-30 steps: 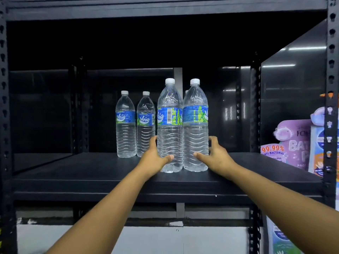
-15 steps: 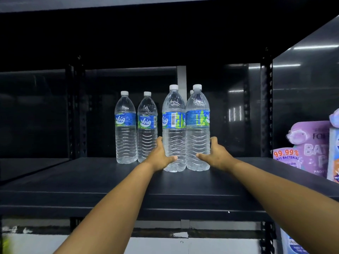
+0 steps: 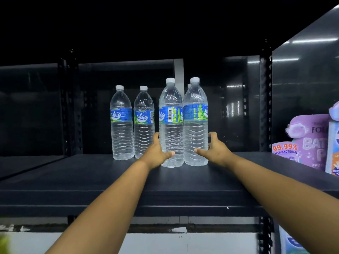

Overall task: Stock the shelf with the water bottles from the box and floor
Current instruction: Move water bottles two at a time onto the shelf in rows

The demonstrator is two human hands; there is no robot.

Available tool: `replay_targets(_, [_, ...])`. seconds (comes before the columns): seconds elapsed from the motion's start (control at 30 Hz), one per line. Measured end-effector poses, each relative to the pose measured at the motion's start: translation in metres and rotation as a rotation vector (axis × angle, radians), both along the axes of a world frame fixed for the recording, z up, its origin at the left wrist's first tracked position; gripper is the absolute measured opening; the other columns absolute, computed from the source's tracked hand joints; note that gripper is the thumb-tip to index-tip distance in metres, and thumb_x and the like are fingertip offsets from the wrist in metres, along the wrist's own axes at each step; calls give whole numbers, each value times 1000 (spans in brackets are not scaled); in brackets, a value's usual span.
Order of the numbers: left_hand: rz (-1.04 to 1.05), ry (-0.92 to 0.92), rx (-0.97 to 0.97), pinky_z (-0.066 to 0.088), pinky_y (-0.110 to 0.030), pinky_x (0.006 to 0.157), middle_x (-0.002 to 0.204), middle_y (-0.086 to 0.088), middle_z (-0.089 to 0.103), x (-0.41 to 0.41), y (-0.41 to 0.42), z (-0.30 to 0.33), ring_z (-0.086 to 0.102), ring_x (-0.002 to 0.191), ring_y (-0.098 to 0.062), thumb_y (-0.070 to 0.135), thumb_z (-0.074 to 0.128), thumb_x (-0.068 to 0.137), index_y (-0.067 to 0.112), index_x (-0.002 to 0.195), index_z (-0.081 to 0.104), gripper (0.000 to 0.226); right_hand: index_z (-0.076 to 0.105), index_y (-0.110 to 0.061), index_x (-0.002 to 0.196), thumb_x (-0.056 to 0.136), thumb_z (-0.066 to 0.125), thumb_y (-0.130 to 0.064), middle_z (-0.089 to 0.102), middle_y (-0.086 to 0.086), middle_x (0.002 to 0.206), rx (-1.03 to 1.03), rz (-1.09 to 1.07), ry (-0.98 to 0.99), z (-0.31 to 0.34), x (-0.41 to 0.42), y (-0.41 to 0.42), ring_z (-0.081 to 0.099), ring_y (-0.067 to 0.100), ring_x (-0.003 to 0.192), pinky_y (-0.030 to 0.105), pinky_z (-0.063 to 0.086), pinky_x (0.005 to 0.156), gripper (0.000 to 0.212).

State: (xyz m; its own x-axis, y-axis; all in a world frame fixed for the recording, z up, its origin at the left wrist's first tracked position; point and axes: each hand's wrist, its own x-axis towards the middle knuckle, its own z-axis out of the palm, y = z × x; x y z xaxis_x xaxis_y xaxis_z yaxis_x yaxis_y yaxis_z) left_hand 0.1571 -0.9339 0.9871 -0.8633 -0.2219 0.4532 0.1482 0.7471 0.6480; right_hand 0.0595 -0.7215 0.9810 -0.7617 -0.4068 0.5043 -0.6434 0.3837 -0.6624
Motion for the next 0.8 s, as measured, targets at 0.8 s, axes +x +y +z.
replay_targets(0.8, [-136,296,404,19,-44,117,161,7,13,-18,9,20,20,146,-20,5,46,96,45,151,8,78,37,-51,135,85,64,-19,70,-11,105,-407,152,-31,25,-11,-17,66,14,102,47,50,96,65])
